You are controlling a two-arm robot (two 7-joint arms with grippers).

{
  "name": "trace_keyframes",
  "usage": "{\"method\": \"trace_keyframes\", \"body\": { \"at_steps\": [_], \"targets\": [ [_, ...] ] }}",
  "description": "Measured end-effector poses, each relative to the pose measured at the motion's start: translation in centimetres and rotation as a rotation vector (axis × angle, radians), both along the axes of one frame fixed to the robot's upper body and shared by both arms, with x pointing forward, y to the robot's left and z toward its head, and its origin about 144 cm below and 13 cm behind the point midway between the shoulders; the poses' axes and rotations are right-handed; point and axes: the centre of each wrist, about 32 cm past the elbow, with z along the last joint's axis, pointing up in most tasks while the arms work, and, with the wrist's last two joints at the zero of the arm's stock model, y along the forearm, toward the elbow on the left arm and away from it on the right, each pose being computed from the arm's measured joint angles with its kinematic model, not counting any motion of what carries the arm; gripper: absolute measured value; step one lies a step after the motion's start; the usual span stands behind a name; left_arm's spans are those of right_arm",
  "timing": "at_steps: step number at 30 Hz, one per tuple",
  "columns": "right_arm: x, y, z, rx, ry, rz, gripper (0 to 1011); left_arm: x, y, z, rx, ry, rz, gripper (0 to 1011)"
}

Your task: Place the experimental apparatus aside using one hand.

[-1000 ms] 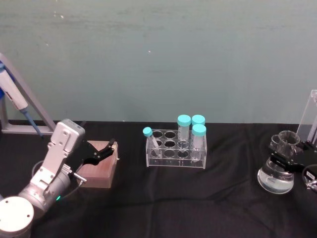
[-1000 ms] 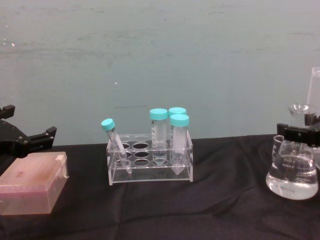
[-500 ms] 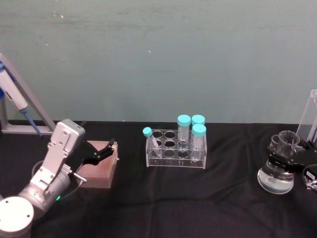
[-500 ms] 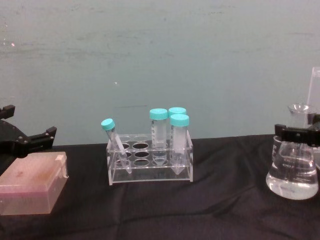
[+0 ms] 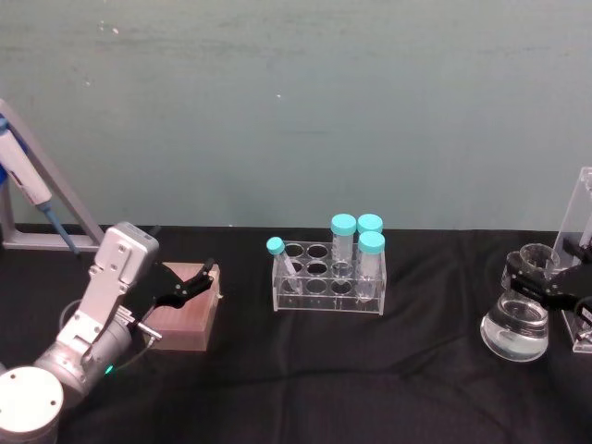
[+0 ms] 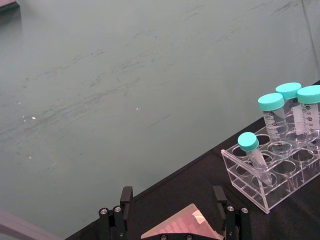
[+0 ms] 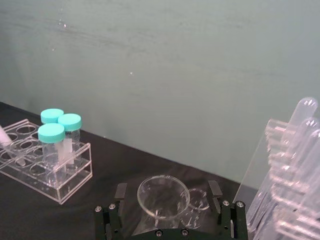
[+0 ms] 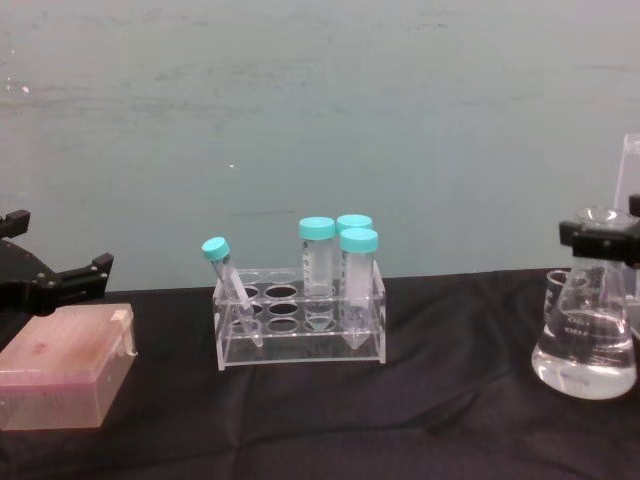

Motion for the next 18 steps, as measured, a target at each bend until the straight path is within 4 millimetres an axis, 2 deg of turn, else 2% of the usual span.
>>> {"method": "trace_keyframes", "body": {
  "at_steps": [18],
  "targets": [
    [-1.1,-0.3,1.4,-0.012,-0.112,0.052,1000,0.0,0.0,0.0,0.000,0.000,0.000,1000]
  ]
}}
